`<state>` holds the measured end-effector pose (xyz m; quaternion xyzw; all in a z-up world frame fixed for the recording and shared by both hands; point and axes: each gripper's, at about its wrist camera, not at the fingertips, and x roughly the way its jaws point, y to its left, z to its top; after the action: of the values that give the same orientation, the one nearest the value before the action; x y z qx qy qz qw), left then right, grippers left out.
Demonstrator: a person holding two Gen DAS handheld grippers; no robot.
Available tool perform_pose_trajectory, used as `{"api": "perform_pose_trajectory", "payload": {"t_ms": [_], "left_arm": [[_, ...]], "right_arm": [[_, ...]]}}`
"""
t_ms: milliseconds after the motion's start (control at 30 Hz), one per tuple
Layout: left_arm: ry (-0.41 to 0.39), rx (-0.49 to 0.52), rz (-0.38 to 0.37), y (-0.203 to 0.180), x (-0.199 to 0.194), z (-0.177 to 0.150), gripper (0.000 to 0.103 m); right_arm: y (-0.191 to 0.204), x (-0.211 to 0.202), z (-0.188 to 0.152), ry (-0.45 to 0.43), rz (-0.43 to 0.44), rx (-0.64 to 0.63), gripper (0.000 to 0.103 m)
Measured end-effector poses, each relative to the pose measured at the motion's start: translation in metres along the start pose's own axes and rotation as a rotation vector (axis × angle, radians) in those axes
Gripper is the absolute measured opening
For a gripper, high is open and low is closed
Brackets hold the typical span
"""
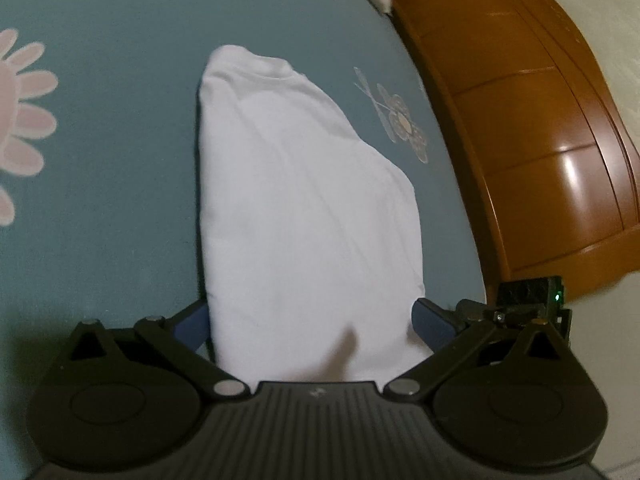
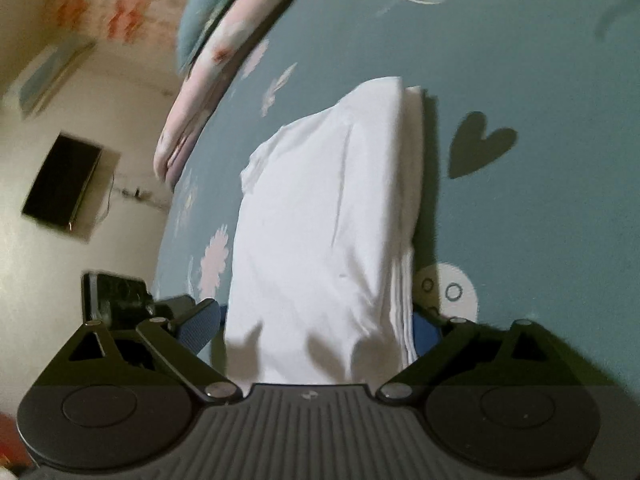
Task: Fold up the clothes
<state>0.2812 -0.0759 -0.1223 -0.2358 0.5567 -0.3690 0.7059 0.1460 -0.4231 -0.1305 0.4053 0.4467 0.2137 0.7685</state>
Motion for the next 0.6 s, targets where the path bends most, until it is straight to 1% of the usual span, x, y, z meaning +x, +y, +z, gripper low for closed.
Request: {"api": "perform_pose_trajectory", "payload": {"t_ms": [100,167,233,267,333,400,433,467,533,567,600], "left_arm": [[-0.024,-0.032,-0.003,-0.002,0.015,0.02,0.101],[-0.014,-0.02,-0.002,-0.005,0.021,0.026,0.101],[-0.003,0.032,-0.003,-0.007,0.019,0.022,0.101],[-0.003,0.049,-0.017,-0.004,0.017,0.018,0.101],[-0.017,0.055,-0.069,0.006,0.012,0.009,0.101],[-0.028,0.055,-0.097,0.013,0.009,0.006,0.098],[-0.029,0.058,-0.082,0.011,0.009,0.006,0.098],[-0.029,0.062,-0.064,0.008,0.009,0.005,0.095],[-0.03,0.069,-0.026,0.003,0.009,0.004,0.09],[-0.033,0.081,0.003,0.0,0.01,0.003,0.083],[-0.036,0.095,0.035,-0.003,0.011,0.003,0.072]], "right_arm": [[0.005,0.016,0.023,-0.021,-0.013,-0.007,0.098],[0.007,0.027,0.036,-0.01,-0.017,0.006,0.099],[0.011,0.029,0.037,0.007,-0.024,-0.016,0.099],[0.01,0.026,0.032,0.011,-0.022,-0.026,0.096],[0.006,0.017,0.022,0.014,-0.014,-0.04,0.088],[-0.002,0.01,0.017,0.007,-0.026,-0.045,0.072],[-0.006,0.009,0.017,0.002,-0.034,-0.039,0.068],[-0.008,0.009,0.019,0.0,-0.045,-0.024,0.062],[-0.007,0.012,0.021,0.002,-0.076,-0.023,0.057],[-0.004,0.014,0.021,0.001,-0.097,-0.032,0.053],[-0.001,0.015,0.02,-0.002,-0.128,-0.047,0.044]]}}
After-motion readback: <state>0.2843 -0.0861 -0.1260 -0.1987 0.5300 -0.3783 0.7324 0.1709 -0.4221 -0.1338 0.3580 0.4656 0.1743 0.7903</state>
